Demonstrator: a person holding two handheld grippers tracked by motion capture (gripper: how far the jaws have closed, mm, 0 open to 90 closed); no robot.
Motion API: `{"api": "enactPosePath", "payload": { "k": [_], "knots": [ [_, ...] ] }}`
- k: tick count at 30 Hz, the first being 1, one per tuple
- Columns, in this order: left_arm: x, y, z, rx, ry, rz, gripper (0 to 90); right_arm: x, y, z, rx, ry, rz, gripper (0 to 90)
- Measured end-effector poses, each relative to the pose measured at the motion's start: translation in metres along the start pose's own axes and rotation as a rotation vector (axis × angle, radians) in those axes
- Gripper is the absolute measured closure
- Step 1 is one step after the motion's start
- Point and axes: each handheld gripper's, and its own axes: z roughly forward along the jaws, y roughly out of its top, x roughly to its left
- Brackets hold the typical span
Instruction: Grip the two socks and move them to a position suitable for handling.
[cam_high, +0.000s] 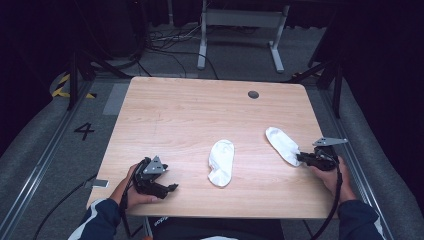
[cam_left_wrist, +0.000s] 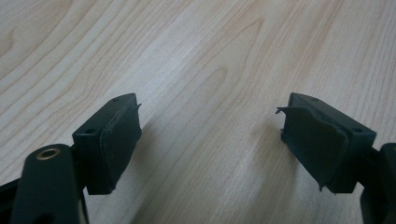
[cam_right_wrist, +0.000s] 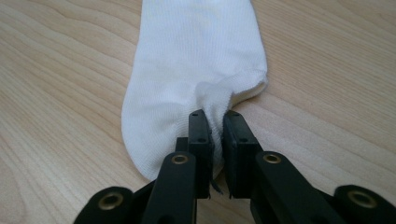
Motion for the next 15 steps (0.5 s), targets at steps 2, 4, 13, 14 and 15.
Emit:
{"api": "enactPosePath", "payload": {
  "k": [2,4,13,14,15],
  "knots": [
    [0.001,0.001,0.001,0.004,-0.003,0.008,18.5,-0.001,0.001,-0.003,-0.015,0.001,0.008,84.7],
    [0.002,0.001,0.001,0.006,-0.003,0.007,18.3,-0.001,0.002,-0.006,-0.033,0.003,0.006,84.9],
    [0.003,0.002,0.002,0.007,-0.006,0.010,18.0,0.004,0.012,-0.016,-0.095,0.007,-0.011,85.2],
    [0.003,0.002,0.002,0.007,-0.006,0.010,18.0,0.005,0.014,-0.017,-0.097,0.008,-0.014,85.4],
    [0.003,0.002,0.002,0.007,-0.006,0.010,18.0,0.006,0.015,-0.017,-0.103,0.006,-0.024,85.4]
  ]
}}
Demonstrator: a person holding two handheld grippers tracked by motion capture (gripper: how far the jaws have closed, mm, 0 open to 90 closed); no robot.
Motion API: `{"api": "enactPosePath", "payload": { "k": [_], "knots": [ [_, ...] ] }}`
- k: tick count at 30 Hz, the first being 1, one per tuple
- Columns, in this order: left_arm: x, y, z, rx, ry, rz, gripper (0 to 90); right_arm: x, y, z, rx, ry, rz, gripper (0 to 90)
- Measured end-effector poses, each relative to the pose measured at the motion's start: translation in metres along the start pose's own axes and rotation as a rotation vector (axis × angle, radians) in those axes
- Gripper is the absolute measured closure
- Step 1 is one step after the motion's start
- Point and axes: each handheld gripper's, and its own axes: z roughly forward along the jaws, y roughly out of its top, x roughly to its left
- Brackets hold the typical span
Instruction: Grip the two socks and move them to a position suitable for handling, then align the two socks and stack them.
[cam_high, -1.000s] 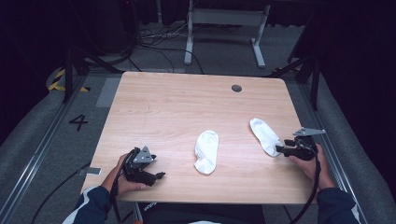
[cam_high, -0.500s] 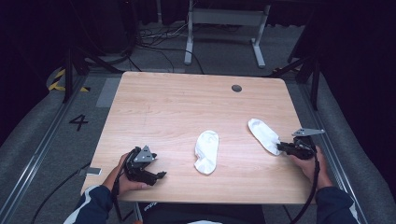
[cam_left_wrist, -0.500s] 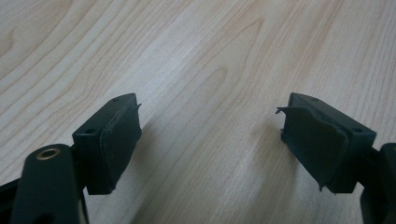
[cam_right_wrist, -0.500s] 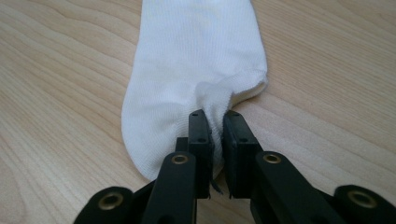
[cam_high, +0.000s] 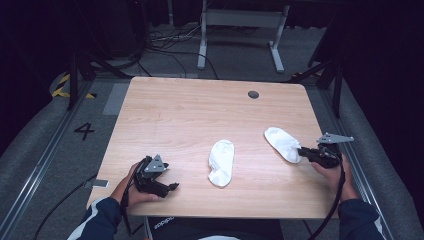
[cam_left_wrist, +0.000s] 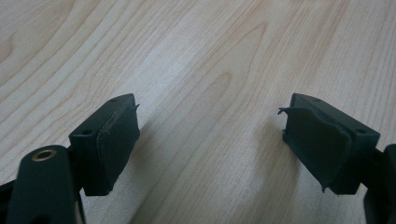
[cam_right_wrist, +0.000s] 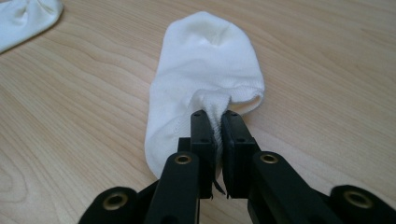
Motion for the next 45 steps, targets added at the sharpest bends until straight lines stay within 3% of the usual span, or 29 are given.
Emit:
{"api": "enactPosePath", "payload": {
  "k": [9,21,28,32,37,40,41,42,45],
  "knots": [
    [0.000,-0.001,0.000,-0.004,0.002,-0.005,18.1,0.006,0.020,-0.006,-0.045,-0.005,-0.036,85.7],
    [0.000,-0.001,0.000,-0.004,0.002,-0.005,18.1,0.027,0.047,-0.001,-0.042,0.025,-0.171,85.8],
    [0.000,-0.001,0.000,-0.004,0.003,-0.005,18.1,0.051,0.054,0.013,0.002,0.094,-0.258,85.8],
    [0.000,-0.001,0.000,-0.006,0.004,-0.007,18.0,0.061,0.055,0.018,0.022,0.114,-0.285,85.7],
    [-0.001,-0.001,-0.001,-0.004,0.011,-0.014,18.1,0.075,0.064,0.019,0.005,0.138,-0.340,85.5],
    [-0.001,-0.001,-0.001,-0.004,0.010,-0.014,18.1,0.093,0.072,0.018,-0.006,0.167,-0.403,85.4],
    [-0.001,-0.001,-0.001,-0.004,0.010,-0.014,18.0,0.093,0.072,0.018,-0.006,0.167,-0.403,85.4],
    [-0.001,-0.001,-0.001,-0.004,0.007,-0.009,18.0,0.107,0.077,0.019,-0.013,0.195,-0.447,85.4],
    [-0.001,-0.001,0.000,-0.005,0.007,-0.011,17.9,0.127,0.083,0.024,-0.012,0.233,-0.509,85.3]
  ]
}}
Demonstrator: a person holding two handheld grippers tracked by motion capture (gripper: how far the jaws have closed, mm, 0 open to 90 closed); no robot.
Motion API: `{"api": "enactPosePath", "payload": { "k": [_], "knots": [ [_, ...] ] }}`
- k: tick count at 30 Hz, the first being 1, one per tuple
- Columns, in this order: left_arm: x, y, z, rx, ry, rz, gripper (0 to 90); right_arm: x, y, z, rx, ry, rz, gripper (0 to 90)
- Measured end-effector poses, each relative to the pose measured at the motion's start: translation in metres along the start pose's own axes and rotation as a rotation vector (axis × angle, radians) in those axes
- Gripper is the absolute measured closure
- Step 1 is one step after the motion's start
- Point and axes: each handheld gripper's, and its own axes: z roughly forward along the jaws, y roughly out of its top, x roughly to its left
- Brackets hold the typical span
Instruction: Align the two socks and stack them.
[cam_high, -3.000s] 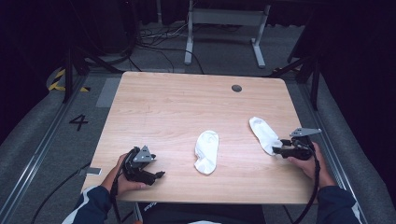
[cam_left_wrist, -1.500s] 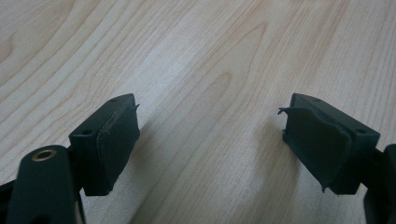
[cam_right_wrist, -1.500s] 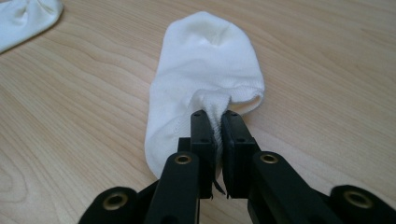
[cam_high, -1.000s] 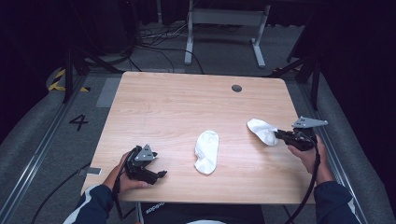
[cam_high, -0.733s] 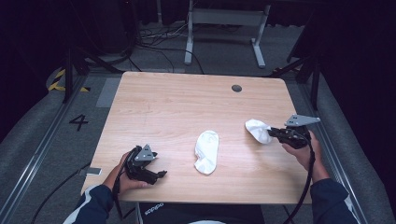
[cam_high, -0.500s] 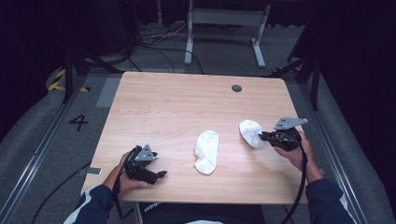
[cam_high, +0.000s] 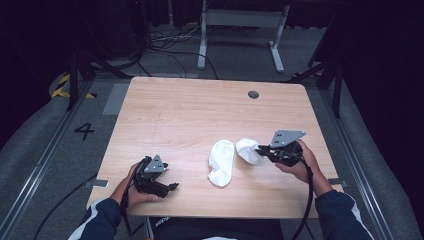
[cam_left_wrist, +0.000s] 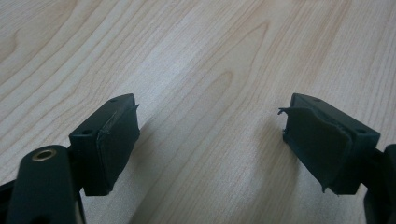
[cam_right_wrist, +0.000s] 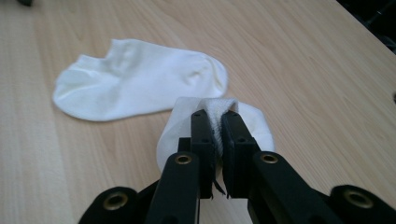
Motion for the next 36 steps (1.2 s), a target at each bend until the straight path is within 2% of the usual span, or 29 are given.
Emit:
{"api": "enactPosePath", "payload": {
  "k": [3,4,7,10,13,15,17,19,21,23,27,29,30,34,36],
  "knots": [
    [0.000,0.000,0.000,0.000,0.000,0.000,18.0,0.017,0.013,0.010,0.015,0.045,-0.073,85.1],
    [0.000,0.000,0.000,0.000,0.000,0.000,18.0,0.017,0.013,0.010,0.015,0.045,-0.073,85.1],
    [0.000,0.000,0.000,0.002,0.002,-0.002,18.0,0.030,0.015,0.018,0.025,0.091,-0.097,83.8],
    [-0.001,0.001,0.000,0.005,0.009,-0.008,17.9,0.042,0.008,0.022,0.026,0.156,-0.085,76.6],
    [-0.005,0.007,0.001,0.038,0.010,-0.019,19.0,0.050,0.001,0.023,0.037,0.211,-0.058,59.4],
    [-0.010,0.013,0.002,0.057,0.024,-0.005,23.1,0.053,-0.002,0.020,0.037,0.218,-0.045,50.7],
    [-0.018,0.023,0.001,0.032,0.004,0.023,23.0,0.052,-0.003,0.014,0.024,0.221,-0.037,47.6],
    [-0.029,0.035,0.000,0.002,-0.003,0.051,23.5,0.048,-0.006,0.007,-0.001,0.204,-0.013,47.4],
    [-0.042,0.050,0.000,-0.026,-0.022,0.074,24.2,0.040,-0.010,0.001,-0.012,0.155,0.008,49.3],
    [-0.055,0.064,0.003,-0.042,-0.037,0.118,25.6,0.026,-0.017,-0.001,-0.022,0.086,0.063,53.0],
    [-0.091,0.098,0.019,-0.027,-0.074,0.247,28.5,-0.004,-0.031,0.008,0.025,-0.028,0.134,59.3],
    [-0.110,0.116,0.034,-0.010,-0.098,0.291,29.9,-0.017,-0.036,0.013,0.015,-0.030,0.192,63.1],
    [-0.116,0.123,0.041,-0.008,-0.105,0.310,30.8,-0.023,-0.037,0.016,0.019,-0.037,0.202,63.7],
    [-0.132,0.145,0.067,0.000,-0.125,0.342,37.2,-0.036,-0.038,0.029,0.027,-0.039,0.231,66.7],
    [-0.133,0.152,0.083,0.018,-0.152,0.331,39.8,-0.038,-0.037,0.036,0.028,-0.016,0.241,66.3]
  ]
}}
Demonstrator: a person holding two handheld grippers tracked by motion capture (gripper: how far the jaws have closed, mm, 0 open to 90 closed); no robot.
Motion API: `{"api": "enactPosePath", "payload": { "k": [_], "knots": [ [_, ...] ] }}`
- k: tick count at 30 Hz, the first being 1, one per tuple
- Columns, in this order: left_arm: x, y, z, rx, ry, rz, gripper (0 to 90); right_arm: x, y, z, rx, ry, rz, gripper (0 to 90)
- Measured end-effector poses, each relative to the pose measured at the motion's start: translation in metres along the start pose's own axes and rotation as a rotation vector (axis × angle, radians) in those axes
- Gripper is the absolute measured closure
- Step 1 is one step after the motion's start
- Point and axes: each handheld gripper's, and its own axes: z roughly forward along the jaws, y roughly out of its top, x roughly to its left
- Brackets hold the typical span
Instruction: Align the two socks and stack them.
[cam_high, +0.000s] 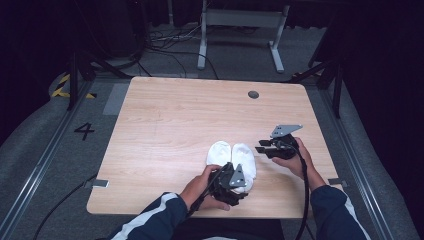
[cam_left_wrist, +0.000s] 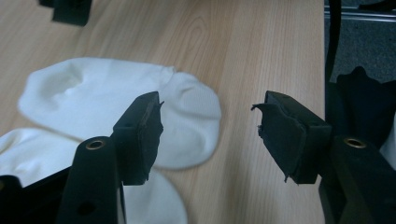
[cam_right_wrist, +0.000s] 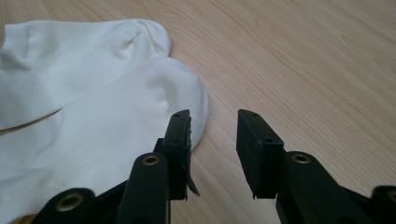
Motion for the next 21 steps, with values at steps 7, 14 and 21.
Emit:
{"api": "enactPosePath", "payload": {
  "k": [7,14,21],
  "knots": [
    [0.004,0.001,0.027,0.063,-0.016,-0.023,45.6,0.002,0.005,0.018,0.029,0.029,-0.006,64.9],
    [0.004,-0.001,0.038,0.102,-0.063,0.010,66.8,0.007,0.010,0.034,0.073,0.040,-0.021,65.7],
    [0.006,-0.003,0.037,0.087,-0.091,0.014,80.4,0.003,0.010,0.045,0.117,0.042,0.008,73.5]
  ]
}}
